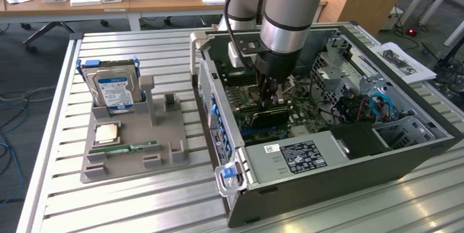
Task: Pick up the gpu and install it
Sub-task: 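Press down on the gpu until it lock into place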
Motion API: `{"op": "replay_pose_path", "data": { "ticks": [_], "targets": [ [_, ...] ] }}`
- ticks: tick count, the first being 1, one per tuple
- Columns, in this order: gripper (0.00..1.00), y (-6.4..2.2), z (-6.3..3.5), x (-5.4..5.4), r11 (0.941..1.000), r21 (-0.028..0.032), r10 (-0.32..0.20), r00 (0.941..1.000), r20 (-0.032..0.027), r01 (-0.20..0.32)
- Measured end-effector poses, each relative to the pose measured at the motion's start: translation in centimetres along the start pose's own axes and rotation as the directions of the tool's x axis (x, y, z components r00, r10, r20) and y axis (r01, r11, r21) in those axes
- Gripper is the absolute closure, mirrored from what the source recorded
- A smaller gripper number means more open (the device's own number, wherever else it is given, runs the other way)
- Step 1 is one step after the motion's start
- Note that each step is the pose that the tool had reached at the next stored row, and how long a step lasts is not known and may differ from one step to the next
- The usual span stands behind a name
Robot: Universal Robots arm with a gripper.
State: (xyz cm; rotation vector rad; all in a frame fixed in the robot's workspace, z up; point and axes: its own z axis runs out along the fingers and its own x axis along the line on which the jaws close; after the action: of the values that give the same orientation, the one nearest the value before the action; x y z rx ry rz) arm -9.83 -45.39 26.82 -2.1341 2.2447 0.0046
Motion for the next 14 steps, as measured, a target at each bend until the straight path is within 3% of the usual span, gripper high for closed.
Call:
{"op": "replay_pose_path", "data": {
  "ticks": [14],
  "targets": [
    [0.89, 0.01, 0.4, 0.02, 1.0, -0.0001, 0.0, 1.0, -0.0002, 0.0]
  ]
}}
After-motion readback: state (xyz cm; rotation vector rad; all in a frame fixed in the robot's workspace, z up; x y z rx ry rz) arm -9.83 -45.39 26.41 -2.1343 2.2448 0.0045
